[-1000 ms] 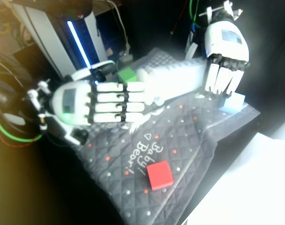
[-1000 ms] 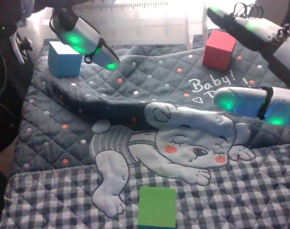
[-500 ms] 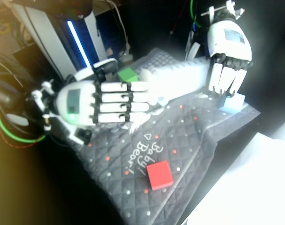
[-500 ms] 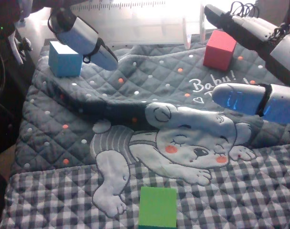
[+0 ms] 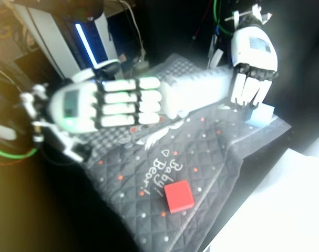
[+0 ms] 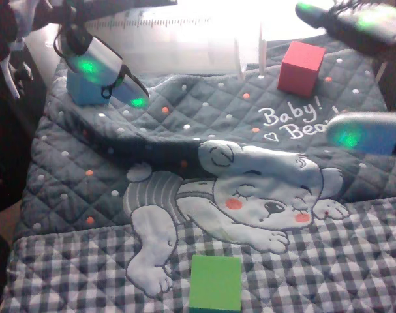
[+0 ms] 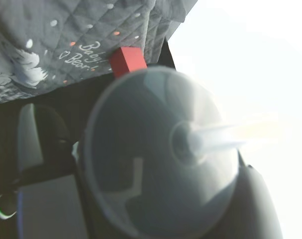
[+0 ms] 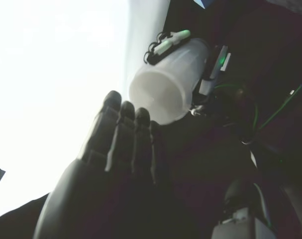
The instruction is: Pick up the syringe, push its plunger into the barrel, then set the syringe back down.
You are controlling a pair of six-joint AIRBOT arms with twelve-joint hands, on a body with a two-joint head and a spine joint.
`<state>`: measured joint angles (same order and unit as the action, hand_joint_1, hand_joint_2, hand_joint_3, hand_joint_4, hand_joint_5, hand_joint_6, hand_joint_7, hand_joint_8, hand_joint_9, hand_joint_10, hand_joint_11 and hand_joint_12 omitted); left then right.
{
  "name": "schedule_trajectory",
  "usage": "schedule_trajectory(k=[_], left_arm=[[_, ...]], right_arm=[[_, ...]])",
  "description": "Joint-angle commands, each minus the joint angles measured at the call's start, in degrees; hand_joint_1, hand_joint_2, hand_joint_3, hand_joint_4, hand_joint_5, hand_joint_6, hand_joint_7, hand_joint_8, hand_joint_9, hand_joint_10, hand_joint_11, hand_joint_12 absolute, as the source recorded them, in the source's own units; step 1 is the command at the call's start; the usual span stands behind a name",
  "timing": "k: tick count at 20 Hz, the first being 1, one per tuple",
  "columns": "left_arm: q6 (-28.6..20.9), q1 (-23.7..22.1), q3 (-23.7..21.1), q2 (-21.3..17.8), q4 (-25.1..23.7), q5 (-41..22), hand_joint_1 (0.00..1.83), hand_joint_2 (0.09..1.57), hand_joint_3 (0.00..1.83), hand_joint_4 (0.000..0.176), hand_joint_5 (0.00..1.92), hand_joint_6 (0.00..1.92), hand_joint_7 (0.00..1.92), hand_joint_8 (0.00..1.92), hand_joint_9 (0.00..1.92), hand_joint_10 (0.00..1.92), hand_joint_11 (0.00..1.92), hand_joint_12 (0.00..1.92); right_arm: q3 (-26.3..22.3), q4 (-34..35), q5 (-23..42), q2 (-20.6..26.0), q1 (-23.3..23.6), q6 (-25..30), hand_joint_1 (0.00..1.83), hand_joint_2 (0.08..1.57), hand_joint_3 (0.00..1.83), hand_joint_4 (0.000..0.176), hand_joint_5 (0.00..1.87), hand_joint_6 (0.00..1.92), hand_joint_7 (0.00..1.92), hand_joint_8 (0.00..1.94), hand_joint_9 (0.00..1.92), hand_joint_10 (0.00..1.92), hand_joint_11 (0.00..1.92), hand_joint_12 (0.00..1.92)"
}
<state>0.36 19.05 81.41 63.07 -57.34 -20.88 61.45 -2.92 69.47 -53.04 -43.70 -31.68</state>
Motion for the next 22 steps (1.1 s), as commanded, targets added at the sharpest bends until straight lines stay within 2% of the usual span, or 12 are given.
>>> schedule_trajectory(k=[1, 4, 7, 14, 18, 22], left_arm=[[-0.6, -0.7, 0.0, -0.3, 2.6, -4.1, 1.57, 1.14, 0.00, 0.000, 1.22, 1.92, 1.39, 1.92, 1.48, 1.92, 1.56, 1.92], [-0.9, -0.4, 0.0, -0.4, 2.6, -4.1, 1.56, 1.14, 0.00, 0.000, 1.21, 1.92, 1.38, 1.92, 1.48, 1.92, 1.55, 1.92], [-0.9, -0.1, -0.1, -0.4, 2.6, -4.1, 1.58, 1.13, 0.00, 0.000, 1.21, 1.92, 1.38, 1.92, 1.47, 1.92, 1.55, 1.92], [-1.0, 0.6, -0.5, 0.0, 1.7, -3.9, 1.55, 1.13, 0.00, 0.000, 1.20, 1.92, 1.35, 1.92, 1.45, 1.92, 1.52, 1.92], [-2.3, 3.3, 0.3, 2.2, 1.2, -4.4, 1.54, 1.13, 0.00, 0.000, 1.20, 1.92, 1.38, 1.92, 1.46, 1.92, 1.50, 1.92], [-6.4, 3.8, 1.0, 3.9, -3.6, -4.1, 1.57, 1.11, 0.00, 0.000, 1.23, 1.92, 1.43, 1.92, 1.50, 1.92, 1.50, 1.92]], right_arm=[[-0.4, 0.7, 6.9, 0.6, 0.5, 0.0, 0.03, 0.98, 0.00, 0.000, 0.17, 0.00, 0.21, 0.00, 0.20, 0.00, 0.18, 0.05], [-0.8, 0.9, 6.9, 2.6, -0.1, -0.5, 0.02, 1.03, 0.01, 0.000, 0.17, 0.00, 0.21, 0.00, 0.19, 0.00, 0.18, 0.06], [-1.3, 1.3, 7.0, 3.7, -0.1, -1.6, 0.01, 0.98, 0.00, 0.000, 0.14, 0.00, 0.19, 0.00, 0.16, 0.00, 0.13, 0.04], [-1.4, 1.7, 7.2, 3.7, 0.0, -3.0, 0.00, 0.99, 0.00, 0.000, 0.09, 0.00, 0.14, 0.00, 0.12, 0.00, 0.09, 0.02], [-1.4, 1.6, 7.2, 3.7, 0.0, -3.1, 0.00, 0.98, 0.00, 0.000, 0.09, 0.00, 0.14, 0.00, 0.12, 0.00, 0.09, 0.02], [-1.4, 1.6, 7.2, 3.7, 0.0, -3.1, 0.00, 0.97, 0.00, 0.000, 0.10, 0.01, 0.14, 0.00, 0.13, 0.01, 0.11, 0.03]])
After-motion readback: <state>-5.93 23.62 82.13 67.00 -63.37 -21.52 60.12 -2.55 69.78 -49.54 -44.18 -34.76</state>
